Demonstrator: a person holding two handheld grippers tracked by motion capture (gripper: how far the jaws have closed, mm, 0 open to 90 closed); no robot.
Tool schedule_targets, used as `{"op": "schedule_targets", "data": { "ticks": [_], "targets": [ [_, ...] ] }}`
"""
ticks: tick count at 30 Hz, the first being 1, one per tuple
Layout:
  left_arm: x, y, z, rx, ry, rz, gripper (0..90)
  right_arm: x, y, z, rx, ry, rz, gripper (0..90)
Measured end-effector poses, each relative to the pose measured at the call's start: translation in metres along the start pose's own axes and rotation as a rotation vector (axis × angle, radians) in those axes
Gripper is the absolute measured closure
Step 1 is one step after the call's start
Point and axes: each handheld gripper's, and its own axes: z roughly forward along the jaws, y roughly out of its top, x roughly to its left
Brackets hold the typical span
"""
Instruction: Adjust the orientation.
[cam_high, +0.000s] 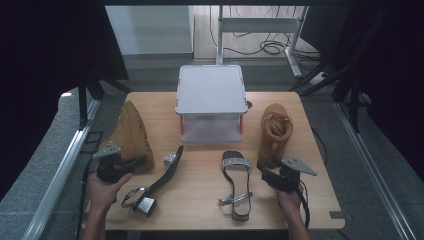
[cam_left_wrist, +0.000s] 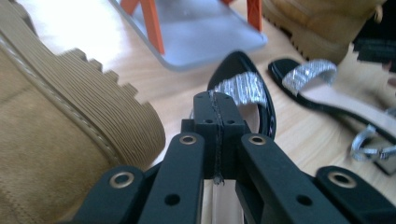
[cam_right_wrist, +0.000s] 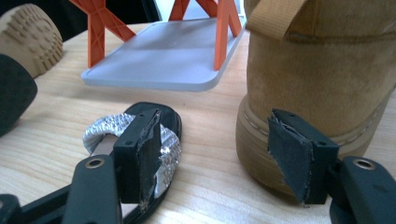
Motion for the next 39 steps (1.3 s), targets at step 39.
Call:
{"op": "schedule_targets", "data": {
  "ticks": [39],
  "targets": [
    [-0.023,-0.006,0.041,0.143,-0.048,0.078,89.8,0.001,-0.006,0.002,0.038,-0.021,-0.043,34.9]
  ]
}}
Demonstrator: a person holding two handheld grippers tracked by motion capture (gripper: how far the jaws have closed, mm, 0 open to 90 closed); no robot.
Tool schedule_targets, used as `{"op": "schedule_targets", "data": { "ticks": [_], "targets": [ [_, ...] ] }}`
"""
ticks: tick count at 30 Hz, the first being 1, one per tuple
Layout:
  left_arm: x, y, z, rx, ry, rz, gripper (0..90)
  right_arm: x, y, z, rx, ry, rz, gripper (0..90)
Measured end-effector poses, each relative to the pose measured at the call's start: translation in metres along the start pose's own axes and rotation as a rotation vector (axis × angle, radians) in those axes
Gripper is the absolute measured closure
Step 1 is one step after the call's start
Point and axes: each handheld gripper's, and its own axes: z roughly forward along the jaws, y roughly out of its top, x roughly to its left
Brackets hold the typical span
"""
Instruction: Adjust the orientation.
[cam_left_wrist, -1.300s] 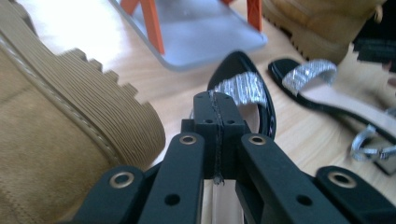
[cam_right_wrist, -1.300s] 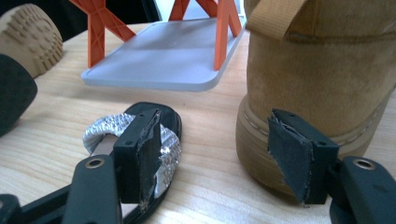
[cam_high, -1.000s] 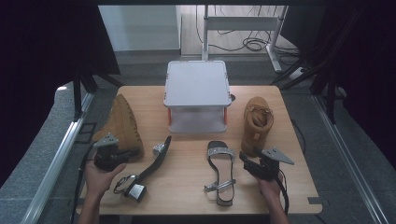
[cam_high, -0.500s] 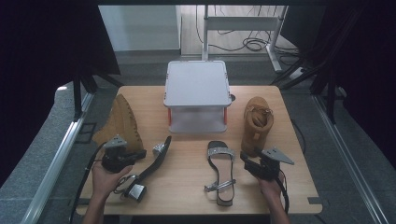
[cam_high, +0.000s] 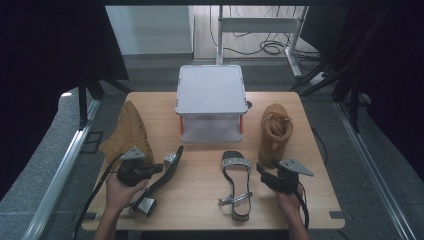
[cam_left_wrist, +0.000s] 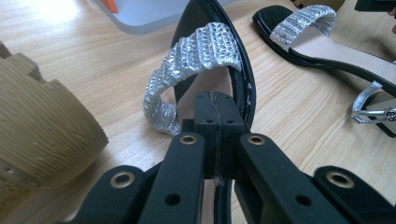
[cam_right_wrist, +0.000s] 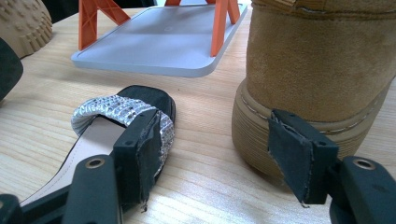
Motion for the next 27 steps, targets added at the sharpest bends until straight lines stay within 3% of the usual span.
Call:
{"op": "schedule_targets", "data": {
  "ticks": [11,21,26,27],
  "targets": [
    [-0.004,-0.001,0.014,0.025,-0.023,-0.002,89.9,0.000,0.000,0.000,-0.007,0.016,0.019,34.9],
    [-0.018,0.000,0.023,0.063,-0.034,0.039,89.8,0.000,-0.001,0.001,0.000,0.017,0.020,34.8],
    [-0.034,-0.001,0.037,0.120,-0.050,0.060,89.7,0.001,-0.001,0.001,0.001,0.019,0.017,34.8],
    [-0.043,-0.001,0.045,0.160,-0.042,0.086,89.6,0.000,-0.001,0.001,0.001,0.018,0.018,34.8]
  ]
}}
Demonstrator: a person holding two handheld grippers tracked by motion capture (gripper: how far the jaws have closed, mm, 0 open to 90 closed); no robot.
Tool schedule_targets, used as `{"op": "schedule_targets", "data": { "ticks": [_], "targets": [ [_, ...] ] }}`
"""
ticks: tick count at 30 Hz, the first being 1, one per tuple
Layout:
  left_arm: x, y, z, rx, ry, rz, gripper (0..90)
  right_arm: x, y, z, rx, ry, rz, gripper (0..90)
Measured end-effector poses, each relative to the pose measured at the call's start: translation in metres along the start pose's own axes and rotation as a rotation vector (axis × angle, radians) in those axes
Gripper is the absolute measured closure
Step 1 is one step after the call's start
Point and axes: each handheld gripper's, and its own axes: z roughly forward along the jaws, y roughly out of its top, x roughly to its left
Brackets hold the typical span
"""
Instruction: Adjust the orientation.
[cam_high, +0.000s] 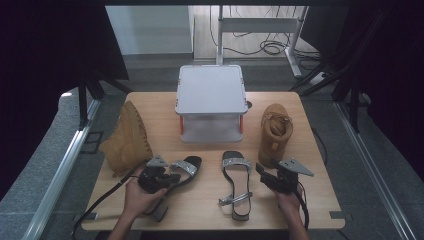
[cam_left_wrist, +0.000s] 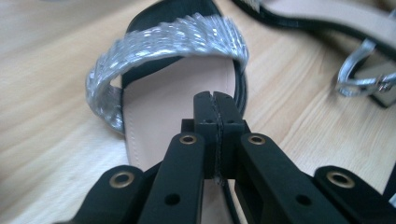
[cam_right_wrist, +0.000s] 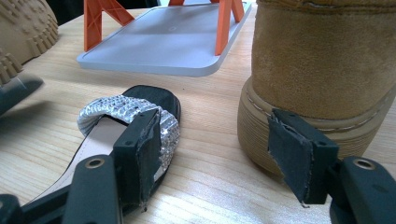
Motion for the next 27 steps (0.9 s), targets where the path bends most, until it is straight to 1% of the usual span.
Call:
{"op": "schedule_targets", "data": {
  "ticks": [2,4,6,8,12,18,20,22,24,25,27],
  "targets": [
    [-0.006,0.001,0.006,0.026,-0.009,0.011,89.5,0.000,0.000,0.000,0.001,-0.002,0.000,34.8],
    [-0.010,0.002,0.008,0.037,-0.008,0.022,89.5,0.000,0.000,0.000,0.001,-0.002,0.000,34.8],
    [-0.011,0.003,0.006,0.031,-0.011,0.019,89.5,0.000,0.000,-0.001,-0.001,0.001,0.002,34.8],
    [-0.010,0.004,-0.002,0.013,-0.009,0.020,89.5,0.000,0.000,-0.001,-0.002,-0.002,0.000,34.8],
    [-0.008,0.004,-0.007,-0.001,-0.010,0.013,89.4,-0.001,-0.001,0.001,0.008,-0.003,0.002,34.8],
    [-0.008,0.004,-0.006,0.005,-0.018,0.014,89.3,0.000,-0.001,0.001,0.014,-0.006,0.000,34.8],
    [-0.008,0.004,-0.009,0.002,-0.017,0.017,89.3,0.000,-0.001,0.000,0.010,-0.008,-0.003,34.7],
    [-0.009,0.004,-0.015,-0.005,-0.023,0.016,89.3,-0.001,0.000,-0.001,0.003,-0.014,0.001,34.5],
    [-0.010,0.004,-0.017,-0.005,-0.025,0.015,89.3,-0.002,0.000,-0.001,0.002,-0.015,0.003,34.5],
    [-0.013,0.003,-0.021,0.001,-0.029,0.016,89.3,-0.002,0.000,-0.002,0.003,-0.017,0.006,34.5],
    [-0.016,0.001,-0.021,0.017,-0.034,0.019,89.3,-0.003,-0.001,-0.003,0.003,-0.018,0.011,34.5]
  ]
}}
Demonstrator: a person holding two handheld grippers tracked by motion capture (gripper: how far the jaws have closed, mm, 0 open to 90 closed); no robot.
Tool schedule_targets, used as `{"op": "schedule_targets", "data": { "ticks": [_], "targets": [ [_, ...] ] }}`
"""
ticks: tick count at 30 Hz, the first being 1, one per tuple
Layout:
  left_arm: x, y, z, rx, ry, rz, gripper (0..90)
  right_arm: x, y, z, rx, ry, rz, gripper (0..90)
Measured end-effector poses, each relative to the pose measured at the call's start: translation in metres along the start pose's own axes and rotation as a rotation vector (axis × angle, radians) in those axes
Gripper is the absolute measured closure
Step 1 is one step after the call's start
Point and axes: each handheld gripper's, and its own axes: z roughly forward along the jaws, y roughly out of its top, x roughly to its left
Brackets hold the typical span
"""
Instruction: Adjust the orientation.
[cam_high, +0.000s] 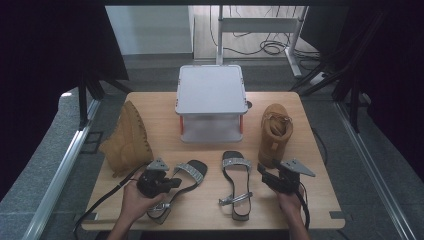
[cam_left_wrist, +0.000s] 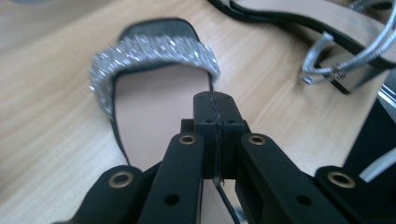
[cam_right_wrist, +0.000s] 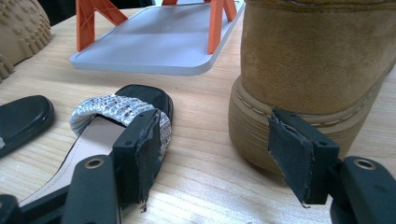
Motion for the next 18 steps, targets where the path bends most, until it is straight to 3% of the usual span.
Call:
{"op": "schedule_targets", "data": {
  "ticks": [4,6,9,18],
  "targets": [
    [-0.007,-0.004,0.005,0.039,-0.007,0.002,89.3,0.000,0.000,0.000,0.001,0.000,0.000,34.4],
    [-0.011,-0.009,0.010,0.092,-0.002,-0.002,89.3,0.000,0.000,-0.001,-0.001,0.003,0.001,34.4],
    [-0.012,-0.011,0.014,0.133,0.000,-0.001,89.3,0.000,0.000,-0.001,-0.003,0.003,0.000,34.4],
    [-0.016,-0.011,0.022,0.169,0.009,0.015,89.5,0.000,0.000,-0.001,-0.003,-0.002,0.001,34.4]
  ]
}}
